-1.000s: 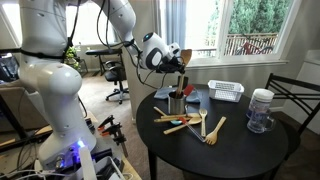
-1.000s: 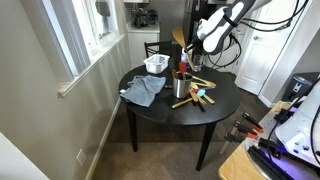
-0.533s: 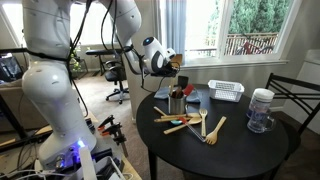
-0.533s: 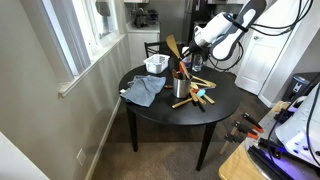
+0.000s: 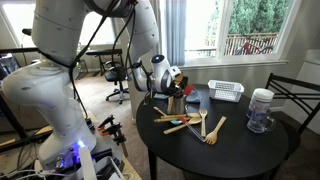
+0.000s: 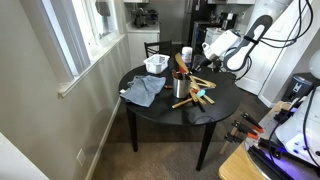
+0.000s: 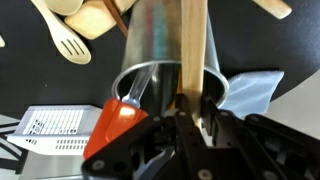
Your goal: Put the wooden spatula in the container
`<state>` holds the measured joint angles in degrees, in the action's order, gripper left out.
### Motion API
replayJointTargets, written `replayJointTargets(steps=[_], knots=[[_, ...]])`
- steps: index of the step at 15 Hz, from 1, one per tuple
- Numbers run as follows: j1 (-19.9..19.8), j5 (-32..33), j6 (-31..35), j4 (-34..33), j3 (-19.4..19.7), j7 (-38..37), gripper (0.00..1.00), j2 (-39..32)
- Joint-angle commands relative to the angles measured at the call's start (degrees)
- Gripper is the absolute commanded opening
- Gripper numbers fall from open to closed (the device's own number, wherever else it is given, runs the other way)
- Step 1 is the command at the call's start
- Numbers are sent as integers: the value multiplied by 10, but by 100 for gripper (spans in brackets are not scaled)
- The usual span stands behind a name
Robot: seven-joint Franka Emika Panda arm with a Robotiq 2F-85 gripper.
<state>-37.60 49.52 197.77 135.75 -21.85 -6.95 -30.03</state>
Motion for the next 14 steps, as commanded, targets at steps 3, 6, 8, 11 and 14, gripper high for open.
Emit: replayJointTargets(steps=[3, 6, 8, 11, 14], knots=[[-98, 95, -12, 3, -53, -3, 9, -57], [-122, 116, -6, 12, -60, -3, 9, -62], [-132, 122, -5, 10, -68, -7, 9, -64], [-156, 127, -2, 10, -92, -14, 9, -63], [-193, 138, 2, 18, -131, -19, 9, -56]])
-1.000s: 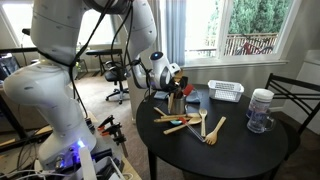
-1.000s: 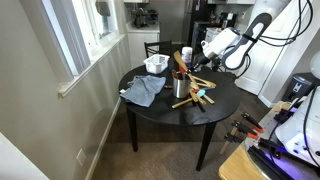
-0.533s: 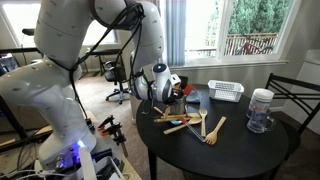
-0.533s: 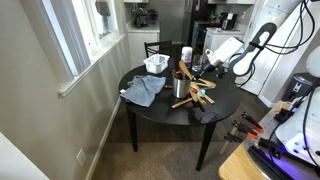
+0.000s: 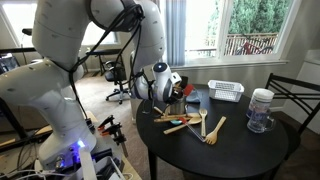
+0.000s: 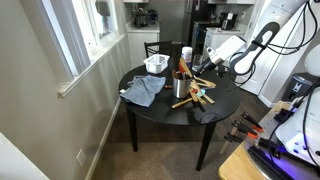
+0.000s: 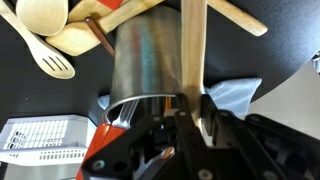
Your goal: Put the wooden spatula in the container
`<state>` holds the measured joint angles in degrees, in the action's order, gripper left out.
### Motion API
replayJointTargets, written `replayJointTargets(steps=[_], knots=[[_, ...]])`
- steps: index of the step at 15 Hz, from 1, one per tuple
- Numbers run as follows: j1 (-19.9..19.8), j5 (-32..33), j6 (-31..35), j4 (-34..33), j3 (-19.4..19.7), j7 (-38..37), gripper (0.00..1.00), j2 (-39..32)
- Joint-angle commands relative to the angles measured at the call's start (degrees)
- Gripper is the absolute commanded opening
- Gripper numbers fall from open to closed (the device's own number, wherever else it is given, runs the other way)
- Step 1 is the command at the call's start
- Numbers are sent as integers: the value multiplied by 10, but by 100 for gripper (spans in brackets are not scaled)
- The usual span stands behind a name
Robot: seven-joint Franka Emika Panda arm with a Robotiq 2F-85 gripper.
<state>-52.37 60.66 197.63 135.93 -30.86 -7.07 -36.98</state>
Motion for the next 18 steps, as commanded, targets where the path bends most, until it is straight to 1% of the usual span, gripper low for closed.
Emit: replayJointTargets(steps=[1, 2, 3, 4, 7, 9, 10, 11, 13, 15, 17, 18], knots=[[-54, 29, 7, 18, -51, -19, 9, 18], [-58, 24, 15, 20, -56, -17, 9, 28], [-88, 20, 3, 16, -90, -13, 9, 26], [-97, 17, 4, 19, -101, -13, 9, 35], [-135, 7, 3, 24, -152, -8, 9, 56], [-154, 8, 3, 20, -182, -1, 9, 58], [-174, -4, 3, 26, -207, 17, 9, 60], [-182, -6, 3, 22, -220, 18, 9, 59], [-184, -21, 3, 10, -237, 19, 9, 62], [-188, -34, 3, -13, -252, 24, 9, 47], [-164, -55, 3, -43, -244, 33, 9, 36], [-144, -67, 3, -56, -230, 37, 9, 36]])
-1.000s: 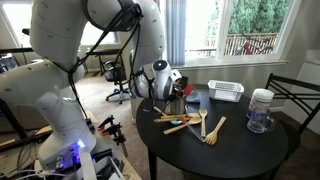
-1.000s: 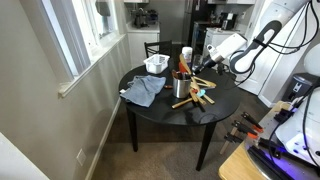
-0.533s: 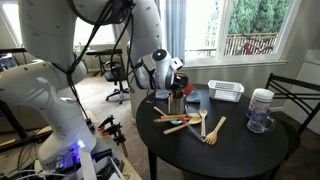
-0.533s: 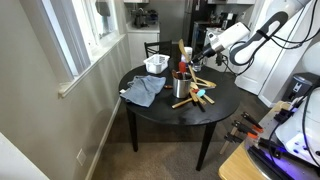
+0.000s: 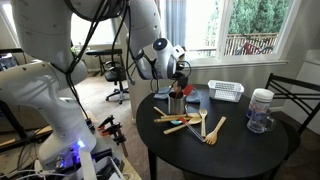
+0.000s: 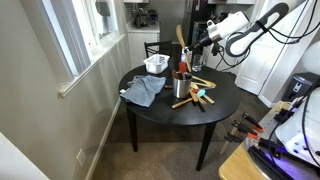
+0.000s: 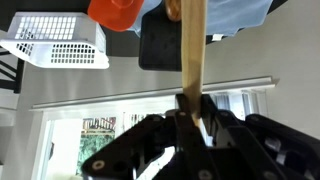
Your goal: Put the wooden spatula in the container
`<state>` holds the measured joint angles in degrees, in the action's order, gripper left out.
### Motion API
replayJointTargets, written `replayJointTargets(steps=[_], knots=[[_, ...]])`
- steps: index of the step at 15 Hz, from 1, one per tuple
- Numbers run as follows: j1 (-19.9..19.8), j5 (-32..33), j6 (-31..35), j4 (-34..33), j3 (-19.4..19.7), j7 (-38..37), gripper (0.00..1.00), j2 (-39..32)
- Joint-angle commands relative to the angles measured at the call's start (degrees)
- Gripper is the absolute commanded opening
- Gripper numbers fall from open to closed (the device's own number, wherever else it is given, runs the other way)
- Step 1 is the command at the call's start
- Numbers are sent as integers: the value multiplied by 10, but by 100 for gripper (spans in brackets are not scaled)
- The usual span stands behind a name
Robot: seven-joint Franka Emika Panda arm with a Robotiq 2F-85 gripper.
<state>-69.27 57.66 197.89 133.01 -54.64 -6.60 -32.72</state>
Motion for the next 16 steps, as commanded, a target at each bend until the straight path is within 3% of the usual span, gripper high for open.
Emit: replayJointTargets(steps=[1, 5, 10, 16], knots=[[26, -44, 0, -27, 8, 34, 9, -3], [87, -70, 3, -49, 48, 52, 9, -15], [193, -74, -14, -104, 130, 46, 9, -56], [239, -58, -28, -155, 171, 36, 9, -120]])
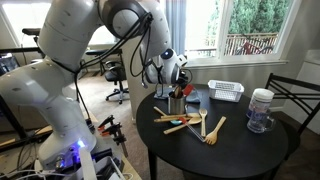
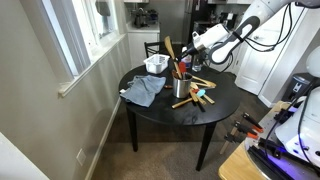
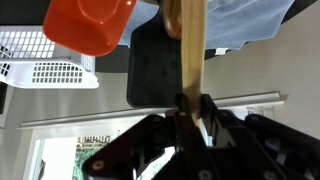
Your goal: Put the wooden spatula in the container
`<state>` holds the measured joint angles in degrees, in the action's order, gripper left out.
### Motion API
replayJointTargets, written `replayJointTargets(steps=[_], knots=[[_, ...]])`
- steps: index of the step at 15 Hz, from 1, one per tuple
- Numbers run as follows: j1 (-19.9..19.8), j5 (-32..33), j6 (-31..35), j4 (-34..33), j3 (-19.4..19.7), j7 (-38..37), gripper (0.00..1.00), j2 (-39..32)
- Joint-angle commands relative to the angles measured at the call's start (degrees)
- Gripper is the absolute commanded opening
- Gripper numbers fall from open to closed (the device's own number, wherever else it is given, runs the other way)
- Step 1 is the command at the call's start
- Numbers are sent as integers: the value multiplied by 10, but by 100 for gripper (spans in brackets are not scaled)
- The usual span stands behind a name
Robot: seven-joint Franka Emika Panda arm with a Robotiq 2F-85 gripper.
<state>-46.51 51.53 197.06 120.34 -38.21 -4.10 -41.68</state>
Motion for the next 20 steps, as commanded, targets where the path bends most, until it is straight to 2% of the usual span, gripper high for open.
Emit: replayJointTargets(steps=[1, 7, 11, 14, 15, 16, 20], knots=[[15, 3, -29, -33, 10, 8, 9, -37], [35, -1, -61, -58, 31, 4, 9, -63], [36, 0, -85, -78, 28, 4, 9, -76], [18, 0, -126, -77, 4, 7, 9, -84], [15, -1, -139, -79, -2, 8, 44, -87], [11, -4, -158, -82, -11, 11, 44, -91], [0, -13, -209, -95, -33, 14, 69, -98]])
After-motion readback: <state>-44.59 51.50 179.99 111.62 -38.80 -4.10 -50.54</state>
